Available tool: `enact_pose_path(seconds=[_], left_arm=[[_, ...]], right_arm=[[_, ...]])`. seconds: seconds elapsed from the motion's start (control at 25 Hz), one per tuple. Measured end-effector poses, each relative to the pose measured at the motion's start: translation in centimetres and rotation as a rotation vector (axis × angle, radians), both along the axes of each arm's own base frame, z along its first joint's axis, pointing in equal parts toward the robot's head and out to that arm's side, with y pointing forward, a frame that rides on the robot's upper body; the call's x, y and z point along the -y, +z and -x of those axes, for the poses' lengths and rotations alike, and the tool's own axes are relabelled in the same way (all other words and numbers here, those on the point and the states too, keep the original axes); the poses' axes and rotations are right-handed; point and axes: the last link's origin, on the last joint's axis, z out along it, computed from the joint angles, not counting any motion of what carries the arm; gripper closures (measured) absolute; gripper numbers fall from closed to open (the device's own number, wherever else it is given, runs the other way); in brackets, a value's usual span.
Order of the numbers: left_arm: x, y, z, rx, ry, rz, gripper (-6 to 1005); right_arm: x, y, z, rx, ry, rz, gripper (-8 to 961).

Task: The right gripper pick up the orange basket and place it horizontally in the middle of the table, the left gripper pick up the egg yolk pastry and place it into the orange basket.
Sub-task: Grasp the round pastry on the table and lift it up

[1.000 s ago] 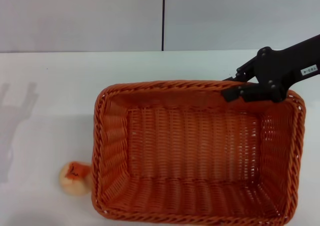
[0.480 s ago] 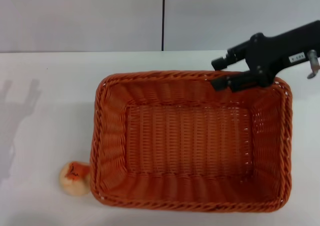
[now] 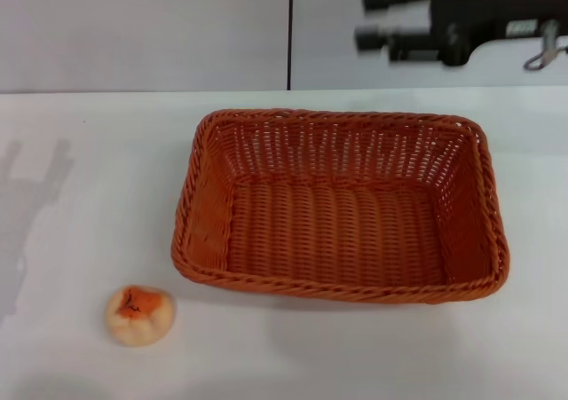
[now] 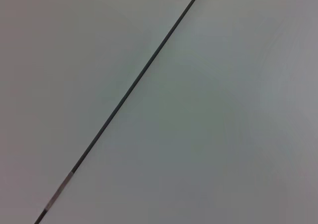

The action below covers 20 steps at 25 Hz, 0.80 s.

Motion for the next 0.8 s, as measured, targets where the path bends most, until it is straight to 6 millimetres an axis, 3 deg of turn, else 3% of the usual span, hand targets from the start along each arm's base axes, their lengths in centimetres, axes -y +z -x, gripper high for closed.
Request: enact_pose_path(seconds=[0.12,0.16,0.24,0.32,0.36,0.4,0.56,0.8], left_arm=[[0.1,0.0,0.1,-0.005,0.000,0.002,207],[0.4,0.1,0.1,-0.030,-0.016,0.017,207],[0.6,0.3,0.1,-0.045,-0.031,0.023,207],[0.7,0.4,0.1,-0.054,-0.038,0.024,208],[0.9,0.5,0.0,-0.076,-0.046,0.008,208],[0.9,0.5,0.0,-0.076,-0.046,0.008,208],[1.6,0.3,-1.0,-0.173,-0.068,-0.079,209],[1.8,0.3,-1.5,-0.205,-0.083,-0.115,211]], right_arm=[[0.9,1.8,-2.0,-0.175,-0.047,-0.117,451],[1.9,3.1,-3.9,-0.290,-0.108,-0.197,451],[2.4,3.7,-4.8,-0.347,-0.140,-0.237,451],[3.8,4.7,-7.4,-0.479,-0.231,-0.326,451],[5.3,5.2,-9.7,-0.568,-0.301,-0.402,451],[5.3,5.2,-9.7,-0.568,-0.301,-0.402,451],[8.7,4.8,-14.5,-0.681,-0.424,-0.568,451],[10.4,3.9,-17.4,-0.705,-0.525,-0.700,451]])
